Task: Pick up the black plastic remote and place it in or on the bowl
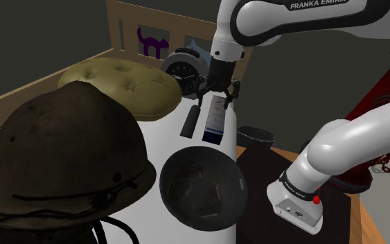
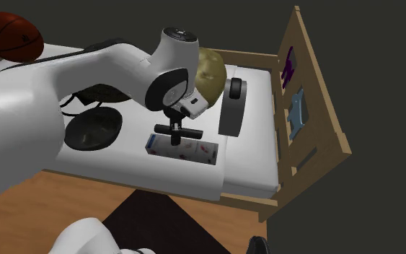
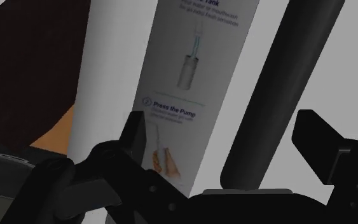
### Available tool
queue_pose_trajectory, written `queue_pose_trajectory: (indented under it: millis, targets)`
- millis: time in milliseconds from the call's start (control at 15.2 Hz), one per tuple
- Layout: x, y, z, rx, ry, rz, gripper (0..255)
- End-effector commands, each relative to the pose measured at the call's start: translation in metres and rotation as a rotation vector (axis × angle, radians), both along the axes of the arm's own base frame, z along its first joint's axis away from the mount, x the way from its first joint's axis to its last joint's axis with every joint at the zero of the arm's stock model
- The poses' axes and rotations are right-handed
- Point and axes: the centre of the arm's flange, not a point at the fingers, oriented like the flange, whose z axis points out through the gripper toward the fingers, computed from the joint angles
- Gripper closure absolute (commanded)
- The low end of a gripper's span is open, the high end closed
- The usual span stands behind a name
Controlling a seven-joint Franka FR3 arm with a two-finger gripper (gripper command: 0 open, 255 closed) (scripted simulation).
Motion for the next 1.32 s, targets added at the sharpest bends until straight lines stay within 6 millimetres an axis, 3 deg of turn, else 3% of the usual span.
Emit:
queue_pose_trajectory:
  millis: [0,198,726,1254]
  targets:
    - [0.016,0.012,-0.015,0.027,0.011,-0.12,0]
    - [0.042,0.026,-0.033,0.064,0.026,-0.287,0]
    - [0.04,0.035,-0.073,0.067,0.027,-0.298,0]
    - [0.04,0.035,-0.073,0.067,0.027,-0.298,0]
